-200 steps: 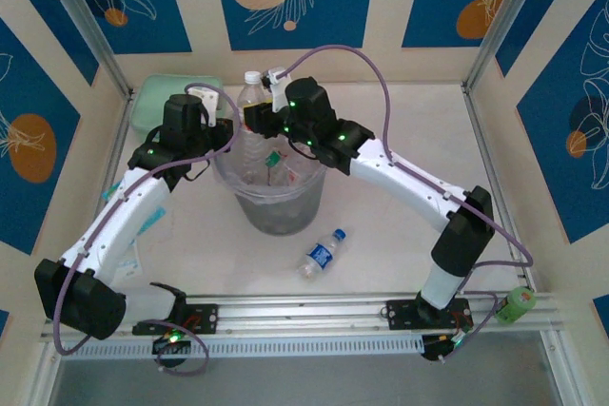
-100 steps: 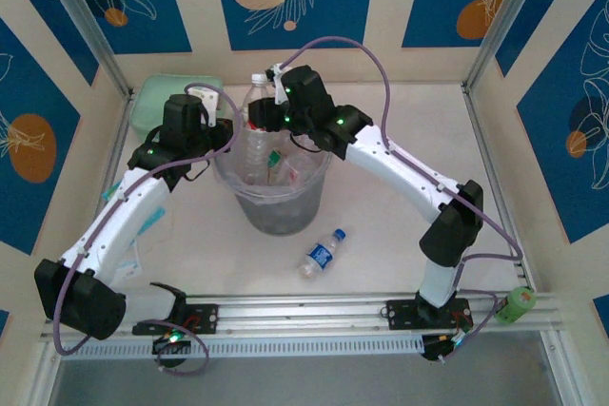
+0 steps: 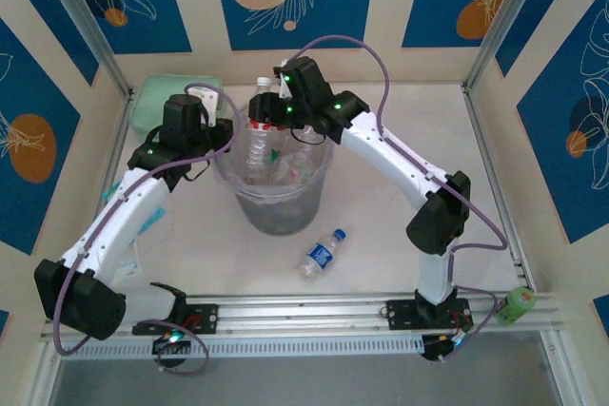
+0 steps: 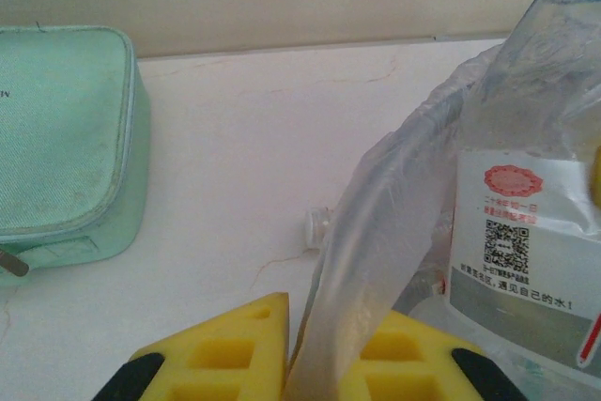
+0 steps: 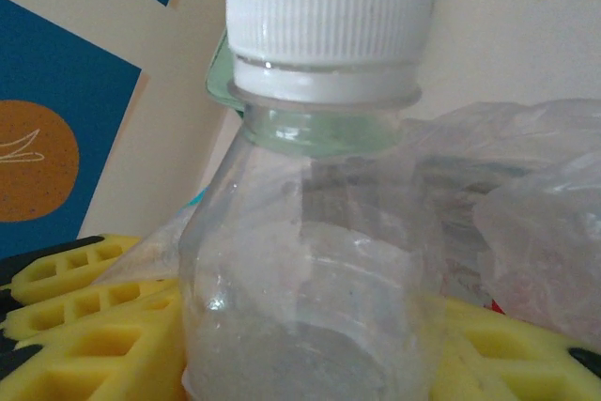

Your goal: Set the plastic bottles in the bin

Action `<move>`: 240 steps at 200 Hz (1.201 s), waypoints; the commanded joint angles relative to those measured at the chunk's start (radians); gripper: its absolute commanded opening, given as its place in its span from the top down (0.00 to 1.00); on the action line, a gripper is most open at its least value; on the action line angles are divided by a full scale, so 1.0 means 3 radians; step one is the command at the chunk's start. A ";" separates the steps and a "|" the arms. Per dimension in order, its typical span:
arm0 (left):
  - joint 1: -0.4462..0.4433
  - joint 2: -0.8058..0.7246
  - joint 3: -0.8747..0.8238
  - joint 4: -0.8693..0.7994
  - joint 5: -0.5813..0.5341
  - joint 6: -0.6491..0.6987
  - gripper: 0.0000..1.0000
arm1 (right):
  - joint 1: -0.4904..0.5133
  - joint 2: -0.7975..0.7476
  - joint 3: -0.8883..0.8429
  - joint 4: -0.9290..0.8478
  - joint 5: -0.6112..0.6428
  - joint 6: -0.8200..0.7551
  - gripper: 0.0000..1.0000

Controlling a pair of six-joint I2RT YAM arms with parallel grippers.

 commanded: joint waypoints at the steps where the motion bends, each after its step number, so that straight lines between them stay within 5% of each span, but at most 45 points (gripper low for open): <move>1: 0.0041 -0.0006 -0.0073 -0.0059 -0.0036 0.0053 0.96 | 0.0074 -0.0056 -0.0168 -0.0985 -0.0294 -0.0002 0.38; 53: 0.0041 -0.0010 -0.0072 -0.0063 -0.0046 0.0069 0.96 | -0.0042 -0.0406 -0.0081 -0.1187 0.0057 -0.0134 0.21; 97: 0.0041 0.0003 -0.0067 -0.0070 -0.0051 0.0078 0.96 | -0.0209 -0.0537 0.0153 -0.1294 0.0266 -0.0401 0.17; 181: 0.0041 0.0022 -0.0073 -0.0063 0.0013 0.0105 0.97 | -0.0286 0.0276 0.1259 -0.1230 -0.0192 -0.0704 0.17; 240: 0.0039 0.0011 -0.0072 -0.0062 0.0046 0.0108 0.98 | -0.0389 0.0816 0.1831 -0.1109 0.0141 -0.0673 0.17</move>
